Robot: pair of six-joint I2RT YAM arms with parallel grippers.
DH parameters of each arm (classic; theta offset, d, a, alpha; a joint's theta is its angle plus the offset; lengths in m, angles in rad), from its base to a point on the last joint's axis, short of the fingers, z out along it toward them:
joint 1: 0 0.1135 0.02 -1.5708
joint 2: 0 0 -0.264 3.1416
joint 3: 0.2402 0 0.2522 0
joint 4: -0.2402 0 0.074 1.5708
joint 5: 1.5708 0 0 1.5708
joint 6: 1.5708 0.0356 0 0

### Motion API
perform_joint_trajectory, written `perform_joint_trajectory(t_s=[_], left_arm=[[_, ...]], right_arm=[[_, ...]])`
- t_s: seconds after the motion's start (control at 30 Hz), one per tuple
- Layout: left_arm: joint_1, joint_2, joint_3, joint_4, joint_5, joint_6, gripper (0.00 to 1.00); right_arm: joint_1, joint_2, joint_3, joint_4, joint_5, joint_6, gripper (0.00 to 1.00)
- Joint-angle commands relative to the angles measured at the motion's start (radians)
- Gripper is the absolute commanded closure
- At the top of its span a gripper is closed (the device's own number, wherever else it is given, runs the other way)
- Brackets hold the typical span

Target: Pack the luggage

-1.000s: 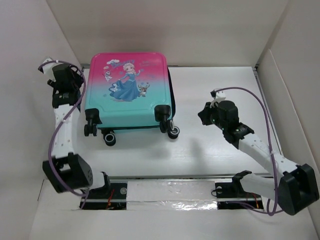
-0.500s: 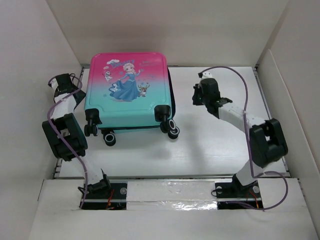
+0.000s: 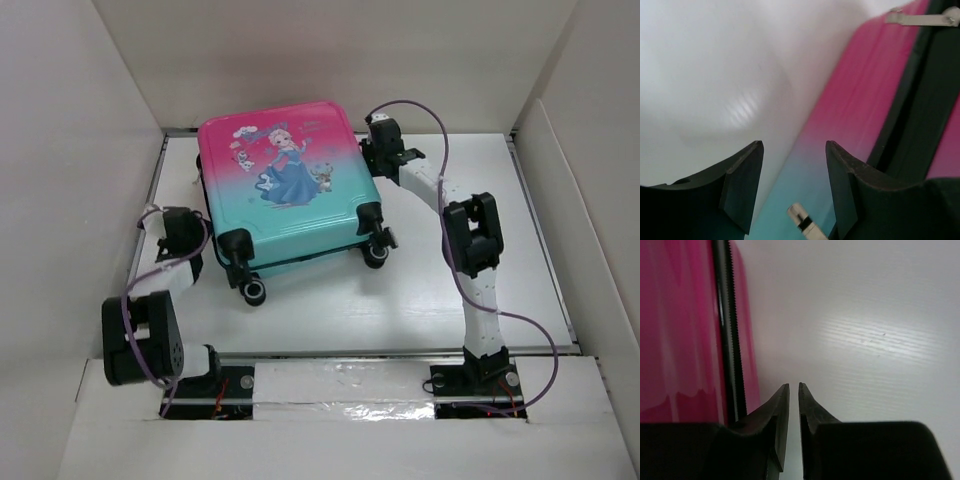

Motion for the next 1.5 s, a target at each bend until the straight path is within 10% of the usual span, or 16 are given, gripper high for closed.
perform_joint_trajectory(t_s=[0.0,0.2,0.33,0.5,0.67,0.77,0.83,0.9,1.07,1.2,1.47], left_arm=[[-0.207,-0.082,-0.139,0.078,0.147,-0.046,0.5],[-0.564,-0.289,-0.282,0.05,-0.019,-0.127,0.5],[-0.823,-0.404,-0.35,-0.032,-0.126,-0.216,0.5],[-1.049,-0.665,-0.24,-0.374,-0.448,-0.244,0.41],[-1.049,-0.863,-0.085,-0.507,-0.52,-0.128,0.28],[-1.059,-0.914,0.003,-0.484,-0.551,-0.034,0.38],[-1.059,-0.897,0.034,-0.397,-0.565,0.027,0.44],[-1.059,-0.861,0.084,-0.314,-0.612,0.089,0.54],[-0.968,-0.658,0.219,-0.091,-0.573,0.214,0.59],[-0.62,-0.486,0.326,-0.059,-0.32,0.166,0.59],[-0.096,-0.051,0.458,-0.075,0.128,0.055,0.57]], right_arm=[[0.07,0.017,0.159,-0.031,-0.156,-0.026,0.8],[0.092,0.168,0.493,-0.165,-0.339,-0.065,0.72],[0.091,0.166,0.574,-0.148,-0.383,-0.04,0.38],[-0.023,-0.029,0.416,-0.082,-0.377,-0.007,0.1],[-0.127,-0.284,0.173,0.013,-0.394,0.02,0.05],[-0.147,-0.471,-0.006,0.097,-0.388,0.004,0.2],[-0.147,-0.579,-0.188,0.172,-0.341,0.003,0.68],[-0.147,-0.744,-0.323,0.215,-0.307,0.01,0.87],[-0.106,-1.071,-0.894,0.445,-0.222,0.089,0.96],[-0.068,-1.248,-1.157,0.481,-0.146,0.147,0.96],[-0.032,-1.284,-1.29,0.446,-0.054,0.141,0.95]])
